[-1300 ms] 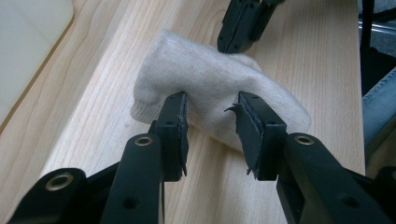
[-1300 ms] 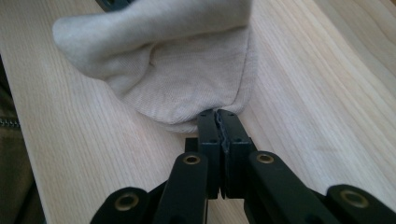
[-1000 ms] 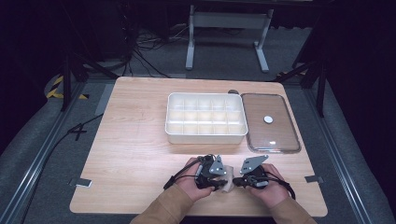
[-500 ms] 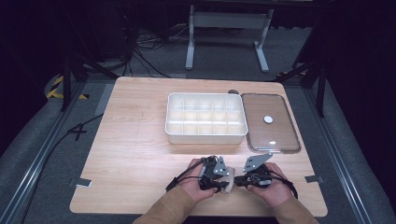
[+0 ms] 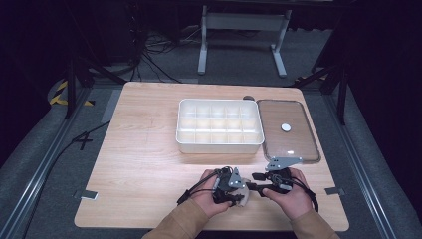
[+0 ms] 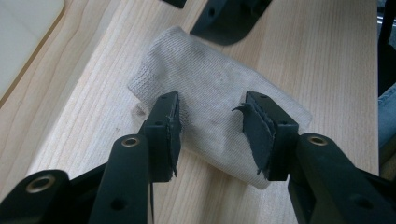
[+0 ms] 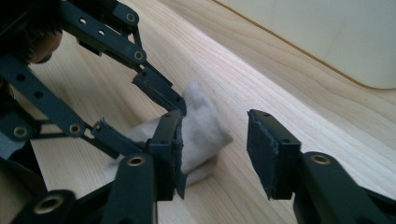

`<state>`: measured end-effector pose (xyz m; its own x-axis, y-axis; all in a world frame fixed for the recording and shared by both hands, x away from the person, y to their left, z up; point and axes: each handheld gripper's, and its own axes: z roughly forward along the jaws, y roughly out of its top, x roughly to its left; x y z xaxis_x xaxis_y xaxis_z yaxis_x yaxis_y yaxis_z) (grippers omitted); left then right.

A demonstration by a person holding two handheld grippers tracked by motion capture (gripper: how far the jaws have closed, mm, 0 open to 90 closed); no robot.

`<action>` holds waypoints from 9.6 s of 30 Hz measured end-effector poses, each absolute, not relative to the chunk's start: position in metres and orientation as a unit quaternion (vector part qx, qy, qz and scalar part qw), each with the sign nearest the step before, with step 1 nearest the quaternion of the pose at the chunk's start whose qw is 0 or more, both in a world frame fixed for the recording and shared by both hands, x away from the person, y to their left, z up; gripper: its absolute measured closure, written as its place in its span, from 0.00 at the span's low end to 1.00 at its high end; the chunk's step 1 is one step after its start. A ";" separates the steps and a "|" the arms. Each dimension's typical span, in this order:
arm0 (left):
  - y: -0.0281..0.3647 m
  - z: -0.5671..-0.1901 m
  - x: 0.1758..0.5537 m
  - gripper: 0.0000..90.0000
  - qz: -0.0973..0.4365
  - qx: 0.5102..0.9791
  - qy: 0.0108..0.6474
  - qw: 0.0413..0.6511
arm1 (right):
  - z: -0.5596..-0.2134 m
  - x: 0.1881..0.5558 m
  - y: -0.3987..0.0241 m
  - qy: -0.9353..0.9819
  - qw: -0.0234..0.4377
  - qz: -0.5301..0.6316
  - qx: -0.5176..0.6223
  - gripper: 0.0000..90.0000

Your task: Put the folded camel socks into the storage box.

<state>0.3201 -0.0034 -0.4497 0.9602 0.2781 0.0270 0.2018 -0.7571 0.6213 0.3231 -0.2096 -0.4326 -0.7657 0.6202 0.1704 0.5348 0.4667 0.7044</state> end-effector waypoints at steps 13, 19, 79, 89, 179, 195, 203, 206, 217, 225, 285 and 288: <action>-0.001 -0.452 0.321 0.46 0.070 0.933 0.144 0.324 | -0.456 0.330 -0.194 0.871 0.040 0.350 0.343 0.48; 0.001 -0.453 0.321 0.43 0.071 0.931 0.153 0.322 | -0.462 0.336 -0.194 0.870 0.019 0.346 0.350 0.43; 0.111 -0.419 0.338 0.40 0.089 0.883 0.292 0.356 | -0.386 0.370 -0.221 0.865 0.046 0.399 0.299 0.86; 0.124 -0.417 0.337 0.40 0.089 0.875 0.310 0.361 | -0.365 0.388 -0.229 0.862 0.053 0.405 0.301 0.86; 0.203 -0.413 0.332 0.42 0.112 0.847 0.372 0.364 | -0.392 0.493 -0.184 0.958 0.113 0.167 0.203 0.84; 0.203 -0.417 0.332 0.42 0.111 0.851 0.371 0.356 | -0.405 0.503 -0.180 0.961 0.062 0.121 0.241 0.84; 0.199 -0.419 0.334 0.41 0.108 0.854 0.367 0.353 | -0.385 0.499 -0.189 0.941 0.077 0.172 0.281 0.62; 0.196 -0.419 0.335 0.41 0.106 0.857 0.364 0.350 | -0.379 0.499 -0.188 0.938 0.085 0.185 0.280 0.72; 0.194 -0.421 0.335 0.40 0.104 0.860 0.361 0.346 | -0.392 0.504 -0.182 0.946 0.069 0.137 0.285 0.92; 0.193 -0.422 0.335 0.40 0.103 0.863 0.359 0.341 | -0.412 0.511 -0.170 0.951 0.056 0.094 0.290 0.93; 0.184 -0.410 0.334 0.39 0.092 0.848 0.384 0.354 | -0.385 0.353 -0.279 0.855 0.153 0.378 0.322 0.50; 0.183 -0.410 0.334 0.39 0.098 0.858 0.368 0.345 | -0.398 0.348 -0.279 0.851 0.146 0.385 0.325 0.50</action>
<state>0.3338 0.1833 -0.4105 0.7104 0.6987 -0.0848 0.5633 -0.4922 0.6636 0.3475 -0.2792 -0.3976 -0.7465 0.6654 0.0017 0.4403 0.4921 0.7510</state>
